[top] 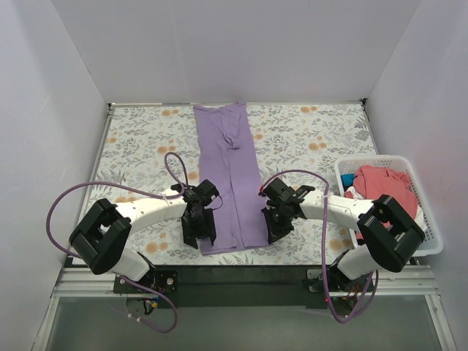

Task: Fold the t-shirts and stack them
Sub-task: Fold the tshirt

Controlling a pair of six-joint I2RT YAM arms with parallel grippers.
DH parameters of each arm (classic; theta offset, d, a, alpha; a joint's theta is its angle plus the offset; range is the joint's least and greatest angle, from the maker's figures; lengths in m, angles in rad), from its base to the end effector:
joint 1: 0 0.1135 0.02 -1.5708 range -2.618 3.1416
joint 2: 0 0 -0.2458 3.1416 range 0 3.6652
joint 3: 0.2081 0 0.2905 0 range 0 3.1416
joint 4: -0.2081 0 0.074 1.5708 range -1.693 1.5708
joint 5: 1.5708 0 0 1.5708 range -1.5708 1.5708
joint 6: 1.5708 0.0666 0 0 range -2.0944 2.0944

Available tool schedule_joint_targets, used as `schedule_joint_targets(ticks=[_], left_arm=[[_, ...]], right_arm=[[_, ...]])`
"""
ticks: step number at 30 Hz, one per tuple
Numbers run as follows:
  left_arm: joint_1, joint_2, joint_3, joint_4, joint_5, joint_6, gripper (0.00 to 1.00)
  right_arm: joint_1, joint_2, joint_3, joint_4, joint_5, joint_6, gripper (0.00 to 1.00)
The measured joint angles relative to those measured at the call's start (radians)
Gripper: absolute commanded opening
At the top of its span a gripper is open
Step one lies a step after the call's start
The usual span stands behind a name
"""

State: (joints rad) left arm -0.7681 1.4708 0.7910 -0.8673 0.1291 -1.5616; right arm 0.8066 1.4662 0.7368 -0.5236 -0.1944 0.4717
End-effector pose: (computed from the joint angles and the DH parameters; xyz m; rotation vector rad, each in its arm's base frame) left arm 0.1793 -0.1851 0.0861 1.1688 -2.7959 0.1103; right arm 0.1912 0.2181 0.0809 -0.5386 2.9092 0.5143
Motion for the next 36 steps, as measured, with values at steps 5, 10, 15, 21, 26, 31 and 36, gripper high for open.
schedule_joint_targets(ticks=[5,10,15,21,26,31,36], left_arm=[[0.0,-0.006,0.014,-0.033,-0.065,-0.034,0.47],[-0.002,-0.007,0.015,-0.041,-0.087,-0.043,0.44],[-0.027,0.032,0.015,-0.037,-0.086,-0.042,0.44],[-0.047,0.058,0.016,-0.024,-0.072,-0.041,0.16],[-0.057,0.056,0.018,-0.016,-0.061,-0.039,0.0],[-0.092,0.028,0.018,-0.045,-0.041,-0.048,0.0],[-0.116,-0.042,0.018,-0.087,0.005,-0.061,0.0]], right_arm=[[0.001,0.0,0.0,0.0,0.0,-0.001,0.01],[0.001,0.0,0.0,0.0,-0.001,-0.003,0.01],[0.001,0.002,0.002,0.0,-0.003,-0.003,0.01],[0.001,0.002,0.002,0.0,-0.003,-0.003,0.01],[0.004,-0.002,0.002,-0.004,-0.002,-0.003,0.01],[0.023,-0.048,-0.001,-0.054,-0.018,-0.003,0.01],[0.047,-0.143,-0.004,-0.118,-0.06,0.002,0.01]])
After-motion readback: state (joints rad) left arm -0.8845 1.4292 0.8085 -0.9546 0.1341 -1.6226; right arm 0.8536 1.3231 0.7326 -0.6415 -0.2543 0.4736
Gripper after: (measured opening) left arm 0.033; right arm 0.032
